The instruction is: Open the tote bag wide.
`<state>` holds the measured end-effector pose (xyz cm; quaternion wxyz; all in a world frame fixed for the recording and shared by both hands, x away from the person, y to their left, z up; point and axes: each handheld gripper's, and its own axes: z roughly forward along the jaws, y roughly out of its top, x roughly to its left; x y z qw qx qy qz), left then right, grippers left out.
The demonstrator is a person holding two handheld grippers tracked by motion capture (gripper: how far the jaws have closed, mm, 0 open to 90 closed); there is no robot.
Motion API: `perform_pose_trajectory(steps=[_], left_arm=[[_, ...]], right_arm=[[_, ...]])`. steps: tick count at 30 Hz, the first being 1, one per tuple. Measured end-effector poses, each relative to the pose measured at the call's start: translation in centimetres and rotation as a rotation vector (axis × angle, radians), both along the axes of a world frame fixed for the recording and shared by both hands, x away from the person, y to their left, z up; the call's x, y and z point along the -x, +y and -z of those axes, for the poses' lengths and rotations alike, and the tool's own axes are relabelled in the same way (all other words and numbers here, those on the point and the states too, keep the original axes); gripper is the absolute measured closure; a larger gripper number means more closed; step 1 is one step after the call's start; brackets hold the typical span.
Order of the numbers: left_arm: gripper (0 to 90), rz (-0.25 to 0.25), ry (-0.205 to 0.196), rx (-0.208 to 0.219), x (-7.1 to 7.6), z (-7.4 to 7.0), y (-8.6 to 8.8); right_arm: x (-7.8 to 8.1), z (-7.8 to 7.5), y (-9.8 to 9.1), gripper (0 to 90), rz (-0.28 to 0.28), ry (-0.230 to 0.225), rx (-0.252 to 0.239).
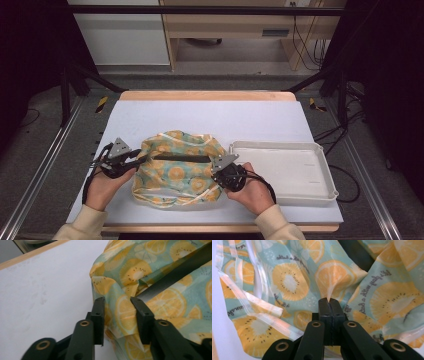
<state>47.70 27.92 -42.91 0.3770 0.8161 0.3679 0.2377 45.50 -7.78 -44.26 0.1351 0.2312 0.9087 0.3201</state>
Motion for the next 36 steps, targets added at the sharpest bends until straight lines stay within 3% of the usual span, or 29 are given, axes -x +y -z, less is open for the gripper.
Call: perform_pose_trajectory(steps=[7, 14, 18, 25, 28, 36], left_arm=[[80.8, 0.026, 0.032, -0.058, 0.2, 0.4, 0.2], [84.0, 0.064, 0.087, -0.113, 0.3, 1.6, 0.0], [84.0, 0.073, 0.086, -0.123, 0.3, 2.0, -0.3], [84.1, 0.078, 0.058, -0.104, 0.5, 1.6, -0.4], [84.2, 0.085, 0.055, -0.104, 0.5, 1.5, -0.7], [84.4, 0.101, 0.051, -0.106, 0.6, 1.5, -1.1]], right_arm=[[0.4, 0.9, 0.1, 90.0, -0.038, 0.028, 0.017], [0.3, 1.2, 0.3, 90.0, -0.044, 0.037, 0.038], [0.3, 1.3, 0.2, 89.3, -0.043, 0.031, 0.02], [0.2, 0.1, -0.7, 55.2, -0.028, -0.035, -0.056], [0.2, -0.7, -0.5, 44.9, -0.037, -0.055, -0.077], [-1.2, -2.1, 1.0, 28.9, -0.039, -0.067, -0.103]])
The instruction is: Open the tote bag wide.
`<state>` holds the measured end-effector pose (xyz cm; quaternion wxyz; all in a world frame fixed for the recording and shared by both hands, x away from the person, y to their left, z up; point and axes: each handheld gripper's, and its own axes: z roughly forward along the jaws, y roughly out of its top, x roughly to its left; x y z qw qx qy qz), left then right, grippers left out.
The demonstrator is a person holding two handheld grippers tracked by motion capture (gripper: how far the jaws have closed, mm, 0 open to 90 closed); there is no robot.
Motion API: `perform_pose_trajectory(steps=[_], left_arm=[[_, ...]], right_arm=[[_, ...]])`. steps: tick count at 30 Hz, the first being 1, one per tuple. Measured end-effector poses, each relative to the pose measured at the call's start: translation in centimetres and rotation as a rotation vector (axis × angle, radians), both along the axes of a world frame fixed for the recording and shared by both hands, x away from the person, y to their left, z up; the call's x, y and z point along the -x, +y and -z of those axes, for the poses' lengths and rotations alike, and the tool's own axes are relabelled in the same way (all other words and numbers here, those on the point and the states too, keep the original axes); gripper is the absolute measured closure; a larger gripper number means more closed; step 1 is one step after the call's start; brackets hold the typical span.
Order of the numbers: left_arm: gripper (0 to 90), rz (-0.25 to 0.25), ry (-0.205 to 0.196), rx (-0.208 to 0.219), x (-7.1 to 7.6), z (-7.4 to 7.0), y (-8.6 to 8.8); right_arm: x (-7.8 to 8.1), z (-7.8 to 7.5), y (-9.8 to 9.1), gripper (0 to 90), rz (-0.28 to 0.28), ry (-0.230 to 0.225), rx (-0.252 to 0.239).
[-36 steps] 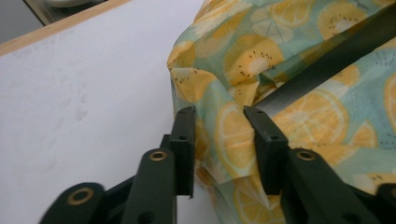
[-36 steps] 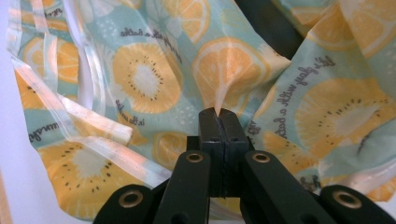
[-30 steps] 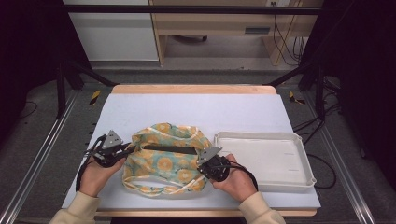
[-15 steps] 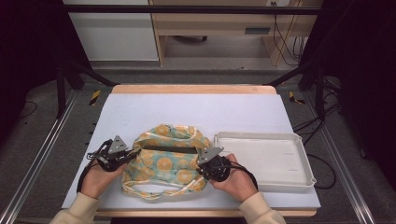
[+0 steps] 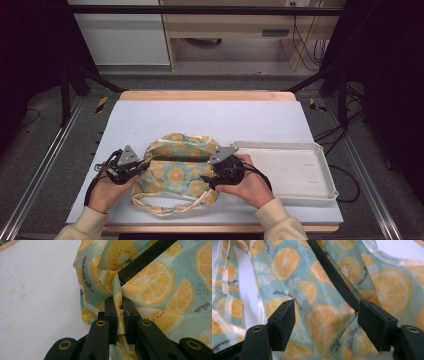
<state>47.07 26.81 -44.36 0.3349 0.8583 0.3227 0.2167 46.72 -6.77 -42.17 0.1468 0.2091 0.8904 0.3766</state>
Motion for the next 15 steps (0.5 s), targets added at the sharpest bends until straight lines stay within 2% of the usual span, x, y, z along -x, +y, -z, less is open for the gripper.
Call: perform_pose_trajectory(steps=[5, 12, 15], left_arm=[[84.7, 0.003, -0.01, 0.005, 0.1, -0.3, -0.1], [84.8, 0.005, -0.015, 0.019, 0.1, -0.4, -0.3], [84.8, 0.004, -0.017, 0.021, 0.1, -0.5, -0.3]], right_arm=[[-1.1, 0.1, 1.0, 25.0, -0.012, 0.02, 0.007], [-1.6, 0.6, 1.9, 31.9, -0.036, 0.035, 0.027], [-1.6, 0.8, 2.0, 34.0, -0.046, 0.026, 0.039]])
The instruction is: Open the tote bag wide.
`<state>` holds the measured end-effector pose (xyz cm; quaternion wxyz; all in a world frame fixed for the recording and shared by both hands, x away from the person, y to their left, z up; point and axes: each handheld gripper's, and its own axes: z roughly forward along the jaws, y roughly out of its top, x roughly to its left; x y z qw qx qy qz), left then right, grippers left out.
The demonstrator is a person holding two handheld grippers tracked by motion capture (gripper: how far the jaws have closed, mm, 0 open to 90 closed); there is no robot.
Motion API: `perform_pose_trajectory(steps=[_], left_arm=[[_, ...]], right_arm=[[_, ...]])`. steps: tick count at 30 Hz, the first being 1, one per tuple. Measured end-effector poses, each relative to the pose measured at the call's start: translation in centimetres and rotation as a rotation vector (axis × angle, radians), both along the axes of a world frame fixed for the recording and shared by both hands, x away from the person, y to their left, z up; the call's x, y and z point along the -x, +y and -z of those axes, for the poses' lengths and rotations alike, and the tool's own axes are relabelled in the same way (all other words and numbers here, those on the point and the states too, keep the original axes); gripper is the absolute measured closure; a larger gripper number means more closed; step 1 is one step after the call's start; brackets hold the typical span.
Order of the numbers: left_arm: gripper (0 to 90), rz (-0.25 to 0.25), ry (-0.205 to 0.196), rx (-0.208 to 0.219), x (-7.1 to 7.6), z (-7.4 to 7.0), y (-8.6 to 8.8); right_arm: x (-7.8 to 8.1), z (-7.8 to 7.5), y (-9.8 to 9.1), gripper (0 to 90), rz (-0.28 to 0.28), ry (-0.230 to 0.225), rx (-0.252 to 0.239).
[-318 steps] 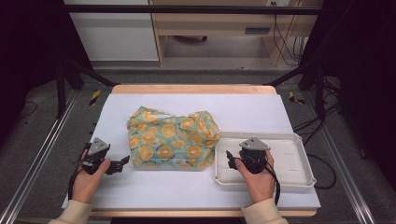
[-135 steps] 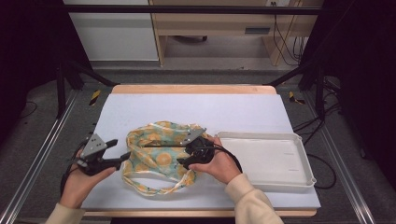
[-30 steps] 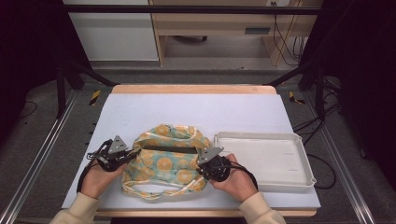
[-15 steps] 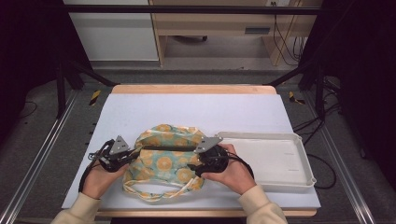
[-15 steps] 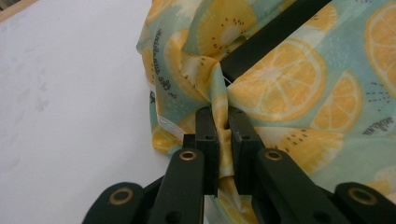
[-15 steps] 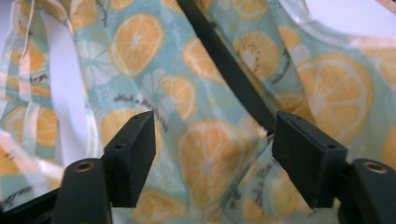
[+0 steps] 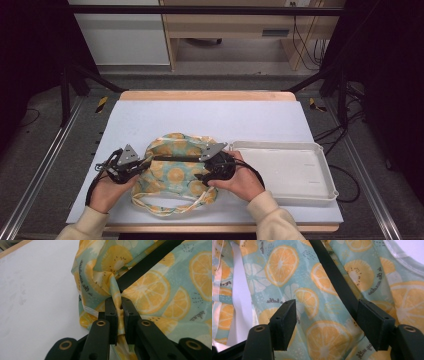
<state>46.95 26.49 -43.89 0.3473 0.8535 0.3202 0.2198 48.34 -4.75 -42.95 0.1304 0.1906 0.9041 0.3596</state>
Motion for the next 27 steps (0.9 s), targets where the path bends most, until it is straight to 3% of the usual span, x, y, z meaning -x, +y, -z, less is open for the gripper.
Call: perform_pose_trajectory(steps=[6, 14, 19, 27], left_arm=[[84.9, -0.002, -0.003, 0.017, 0.1, -0.2, 0.0], [85.1, -0.001, -0.01, 0.043, 0.2, -0.8, 0.0], [85.2, -0.003, -0.014, 0.05, 0.3, -0.9, 0.0], [85.1, -0.018, -0.028, 0.065, 0.3, -1.2, 0.3]], right_arm=[[0.2, -0.2, 0.0, 44.2, -0.006, -0.019, 0.021], [0.8, -0.4, 0.1, 72.4, -0.037, -0.059, 0.041], [1.1, -0.5, 0.0, 88.5, -0.062, -0.055, 0.038], [1.8, -0.8, -0.2, 90.0, -0.078, -0.056, 0.015]])
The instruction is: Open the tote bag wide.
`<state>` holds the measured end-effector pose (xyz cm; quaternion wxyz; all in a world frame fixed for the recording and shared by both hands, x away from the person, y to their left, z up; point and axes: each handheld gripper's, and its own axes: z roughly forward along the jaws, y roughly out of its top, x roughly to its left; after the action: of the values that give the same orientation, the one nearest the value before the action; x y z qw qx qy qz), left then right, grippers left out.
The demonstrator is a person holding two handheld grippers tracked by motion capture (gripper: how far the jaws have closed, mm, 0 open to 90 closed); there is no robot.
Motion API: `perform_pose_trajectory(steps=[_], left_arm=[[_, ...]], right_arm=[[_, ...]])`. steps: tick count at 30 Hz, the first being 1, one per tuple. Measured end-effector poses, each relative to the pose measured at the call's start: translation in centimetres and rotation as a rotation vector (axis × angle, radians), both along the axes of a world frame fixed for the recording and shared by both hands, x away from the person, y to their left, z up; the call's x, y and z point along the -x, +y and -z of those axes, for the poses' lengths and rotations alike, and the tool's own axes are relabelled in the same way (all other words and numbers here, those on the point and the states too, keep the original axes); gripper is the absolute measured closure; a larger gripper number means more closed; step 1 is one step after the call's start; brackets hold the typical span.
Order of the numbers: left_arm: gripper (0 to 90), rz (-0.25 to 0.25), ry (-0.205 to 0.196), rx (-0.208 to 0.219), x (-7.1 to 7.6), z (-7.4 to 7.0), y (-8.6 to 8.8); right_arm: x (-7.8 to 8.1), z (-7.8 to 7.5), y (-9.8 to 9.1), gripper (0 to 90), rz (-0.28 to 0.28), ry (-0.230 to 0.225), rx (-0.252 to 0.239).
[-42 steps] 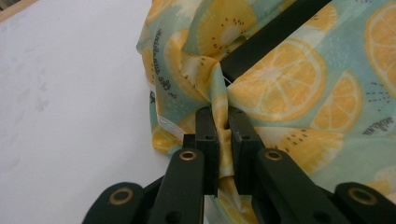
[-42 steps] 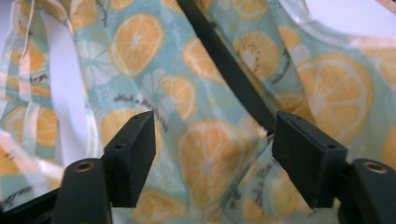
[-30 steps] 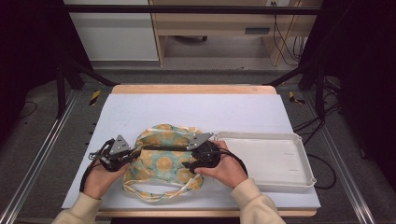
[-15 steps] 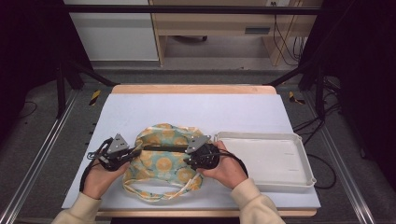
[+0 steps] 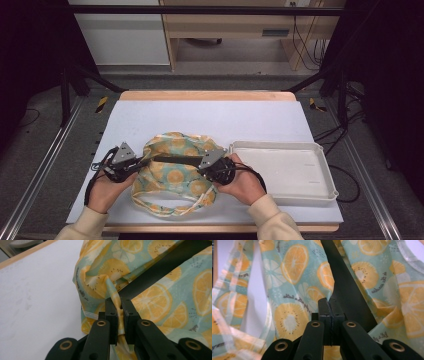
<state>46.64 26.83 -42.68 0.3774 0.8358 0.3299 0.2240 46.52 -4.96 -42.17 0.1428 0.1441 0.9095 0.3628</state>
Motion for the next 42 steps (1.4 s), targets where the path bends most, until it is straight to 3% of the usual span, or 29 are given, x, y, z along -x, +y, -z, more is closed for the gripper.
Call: perform_pose_trajectory(steps=[4, 15, 25, 29, 32, 34, 36, 38, 40, 42], left_arm=[[85.1, -0.01, -0.004, 0.005, 0.0, -0.1, 0.3], [85.0, -0.031, -0.001, 0.004, -0.3, 0.1, 0.8], [86.5, -0.018, 0.073, -0.071, -0.3, 0.9, 1.1], [85.4, -0.003, 0.089, -0.063, -0.4, 1.2, 1.3], [75.4, -0.001, 0.048, -0.046, -0.3, 0.3, 1.3], [61.9, -0.003, 0.029, 0.002, -0.5, -0.7, 1.2], [51.4, -0.014, 0.017, 0.014, -0.9, -1.4, 1.0], [48.1, -0.009, 0.008, 0.02, -1.7, -2.0, 0.7], [44.4, -0.012, 0.004, 0.0, -2.5, -2.6, 0.4], [38.9, -0.004, 0.018, 0.007, -3.2, -2.8, 0.2]], right_arm=[[0.8, 0.0, -0.5, 90.0, -0.01, -0.005, -0.021], [3.4, 1.8, -1.2, 90.0, -0.054, 0.034, -0.002], [3.9, 2.9, -1.1, 90.0, -0.064, 0.06, 0.014], [4.0, 3.3, -1.1, 90.0, -0.062, 0.071, 0.015], [4.0, 3.5, -1.1, 90.0, -0.053, 0.077, 0.014], [4.0, 3.6, -1.1, 90.0, -0.057, 0.075, 0.011], [4.0, 3.6, -1.0, 90.0, -0.06, 0.08, 0.013], [4.0, 3.7, -0.9, 90.0, -0.064, 0.078, 0.018], [4.0, 3.8, -0.9, 90.0, -0.067, 0.075, 0.019], [4.0, 3.7, -0.9, 90.0, -0.064, 0.073, 0.017]])
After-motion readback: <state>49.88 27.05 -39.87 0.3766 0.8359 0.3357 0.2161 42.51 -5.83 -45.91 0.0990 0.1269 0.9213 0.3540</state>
